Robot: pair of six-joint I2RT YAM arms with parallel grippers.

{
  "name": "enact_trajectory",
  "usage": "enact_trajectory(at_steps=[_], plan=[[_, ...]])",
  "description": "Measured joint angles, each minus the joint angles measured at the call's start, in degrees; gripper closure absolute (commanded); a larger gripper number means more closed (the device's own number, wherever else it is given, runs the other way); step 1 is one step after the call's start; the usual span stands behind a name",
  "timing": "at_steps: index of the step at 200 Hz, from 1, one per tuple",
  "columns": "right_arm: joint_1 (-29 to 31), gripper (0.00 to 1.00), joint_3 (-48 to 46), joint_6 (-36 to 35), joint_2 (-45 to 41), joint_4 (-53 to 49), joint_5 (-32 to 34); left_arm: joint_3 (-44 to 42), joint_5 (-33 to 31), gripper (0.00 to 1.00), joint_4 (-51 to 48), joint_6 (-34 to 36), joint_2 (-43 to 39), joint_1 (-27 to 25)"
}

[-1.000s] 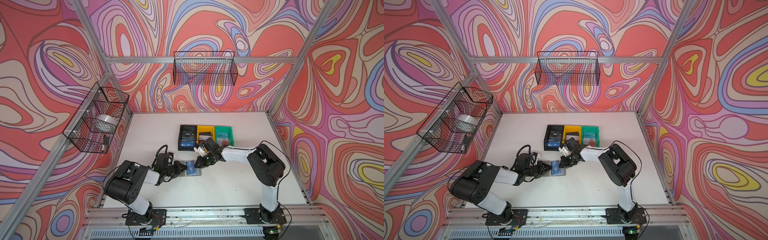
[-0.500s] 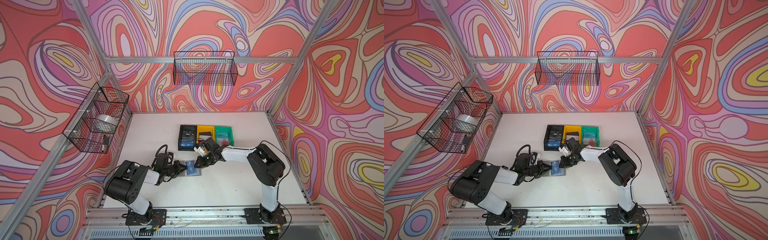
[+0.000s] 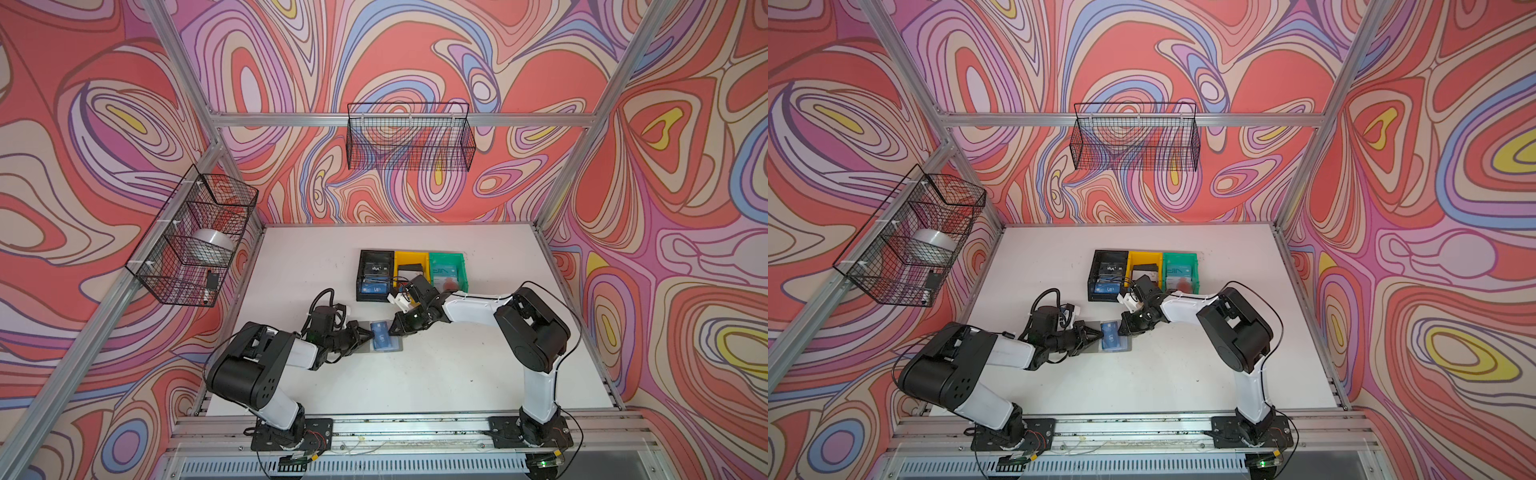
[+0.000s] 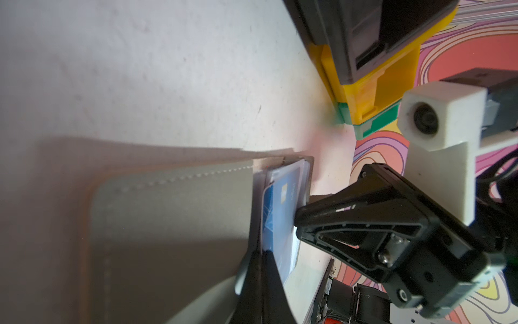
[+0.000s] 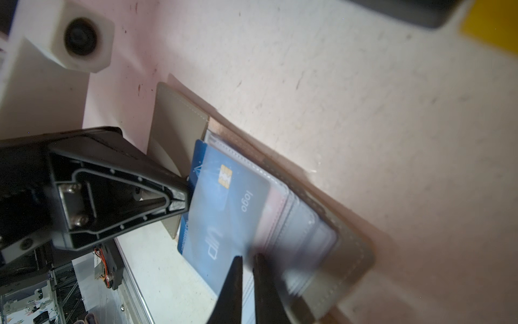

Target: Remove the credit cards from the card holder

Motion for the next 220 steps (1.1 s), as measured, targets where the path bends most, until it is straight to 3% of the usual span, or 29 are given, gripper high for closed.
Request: enact_trajectory(at_steps=[36,127,176,220], plan=[[0.0,0.87,0.0,0.0,0.0,0.0,0.0,0.0,-0.1,1.0,-3.6,1.5,-2.3,1.2],[-0.1,0.87,0.1,-0.1,-0.1,-0.3,-0.3,0.0,-5.3,1.0,-26.1,8.2,-19.0,5.1],[0.0,0.72,1.2,-0.9,-1.1,-5.0,-2.0,0.3,-5.6,1.0,-33.3,8.6,-25.6,5.3],[0.0,0.66,5.6,-2.6,-1.3,-9.3,-6.9,1.6,-5.2,1.0,-35.2,7.6,-31.8,5.3]])
